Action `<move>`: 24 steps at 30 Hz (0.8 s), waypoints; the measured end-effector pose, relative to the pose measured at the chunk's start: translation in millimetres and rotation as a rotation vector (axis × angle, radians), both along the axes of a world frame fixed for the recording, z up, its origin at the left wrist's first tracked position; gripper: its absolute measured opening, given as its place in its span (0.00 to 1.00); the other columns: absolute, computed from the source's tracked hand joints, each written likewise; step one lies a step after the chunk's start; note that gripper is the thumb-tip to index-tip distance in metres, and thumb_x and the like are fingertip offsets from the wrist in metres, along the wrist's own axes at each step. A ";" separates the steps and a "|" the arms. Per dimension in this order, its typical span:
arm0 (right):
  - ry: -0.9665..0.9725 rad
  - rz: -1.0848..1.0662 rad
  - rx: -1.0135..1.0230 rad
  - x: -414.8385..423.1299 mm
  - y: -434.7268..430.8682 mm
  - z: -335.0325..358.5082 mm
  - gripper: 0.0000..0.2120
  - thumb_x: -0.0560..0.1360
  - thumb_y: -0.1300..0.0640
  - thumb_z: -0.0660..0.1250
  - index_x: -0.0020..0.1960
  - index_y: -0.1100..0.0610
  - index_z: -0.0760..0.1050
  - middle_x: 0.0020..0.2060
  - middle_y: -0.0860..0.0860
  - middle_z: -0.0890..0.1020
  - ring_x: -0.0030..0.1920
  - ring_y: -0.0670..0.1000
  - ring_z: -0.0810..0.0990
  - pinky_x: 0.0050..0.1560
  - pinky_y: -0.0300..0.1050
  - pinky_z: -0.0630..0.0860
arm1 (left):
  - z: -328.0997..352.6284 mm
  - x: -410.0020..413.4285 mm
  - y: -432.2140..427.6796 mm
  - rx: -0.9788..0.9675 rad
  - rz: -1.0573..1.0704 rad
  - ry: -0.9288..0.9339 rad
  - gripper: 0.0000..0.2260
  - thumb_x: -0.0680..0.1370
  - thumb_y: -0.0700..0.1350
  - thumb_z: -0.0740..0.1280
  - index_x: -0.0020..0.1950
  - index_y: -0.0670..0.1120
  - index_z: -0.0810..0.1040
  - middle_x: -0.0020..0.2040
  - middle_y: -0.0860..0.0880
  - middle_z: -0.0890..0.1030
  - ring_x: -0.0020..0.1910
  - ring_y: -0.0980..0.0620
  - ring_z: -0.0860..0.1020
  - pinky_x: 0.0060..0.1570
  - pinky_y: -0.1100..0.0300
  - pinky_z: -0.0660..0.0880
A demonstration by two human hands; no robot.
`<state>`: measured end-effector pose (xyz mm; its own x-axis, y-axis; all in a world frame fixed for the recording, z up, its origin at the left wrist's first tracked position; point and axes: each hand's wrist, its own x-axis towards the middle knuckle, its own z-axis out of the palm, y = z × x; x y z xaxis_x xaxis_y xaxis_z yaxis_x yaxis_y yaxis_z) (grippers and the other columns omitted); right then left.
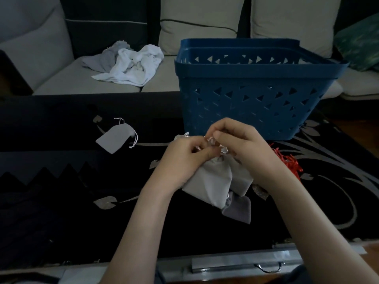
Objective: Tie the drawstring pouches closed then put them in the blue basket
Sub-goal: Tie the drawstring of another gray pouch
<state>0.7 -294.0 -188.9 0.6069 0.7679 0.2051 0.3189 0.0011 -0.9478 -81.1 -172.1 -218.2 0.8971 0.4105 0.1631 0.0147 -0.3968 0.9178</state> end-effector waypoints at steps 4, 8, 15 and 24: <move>-0.259 -0.128 -0.242 3.7 3.3 -3.5 0.03 0.74 0.55 0.68 0.44 0.54 0.78 0.35 0.50 0.81 0.33 0.44 0.78 0.37 0.33 0.73 | 1.8 0.3 -4.5 0.208 0.052 0.037 0.09 0.75 0.46 0.69 0.35 0.50 0.80 0.32 0.49 0.79 0.33 0.59 0.74 0.33 0.69 0.67; -0.240 -0.233 -0.252 8.5 6.9 -10.7 0.04 0.75 0.58 0.68 0.40 0.55 0.77 0.32 0.47 0.81 0.31 0.39 0.76 0.34 0.29 0.70 | -3.0 3.9 -4.1 0.246 0.142 0.025 0.07 0.74 0.48 0.71 0.40 0.45 0.79 0.31 0.51 0.76 0.32 0.60 0.73 0.33 0.69 0.66; 0.020 -0.179 0.040 -1.3 6.7 -1.2 0.07 0.77 0.63 0.65 0.40 0.59 0.74 0.27 0.45 0.76 0.23 0.38 0.71 0.27 0.28 0.66 | -4.0 2.3 -16.0 0.702 0.351 -0.165 0.12 0.78 0.54 0.60 0.48 0.46 0.74 0.33 0.54 0.72 0.35 0.51 0.72 0.29 0.59 0.64; 0.058 -0.075 0.096 1.1 9.5 -8.9 0.06 0.74 0.65 0.68 0.39 0.62 0.73 0.36 0.62 0.75 0.36 0.51 0.75 0.38 0.41 0.74 | -16.7 9.0 -23.6 0.670 0.245 -0.274 0.17 0.77 0.46 0.54 0.52 0.44 0.81 0.47 0.50 0.80 0.49 0.56 0.68 0.51 0.59 0.59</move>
<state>1.7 -284.5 -197.8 0.6744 0.6986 0.2388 0.2664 0.0714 -0.9612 -72.1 -195.7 -234.9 0.6844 0.3276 0.6513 -0.0195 -0.8848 0.4655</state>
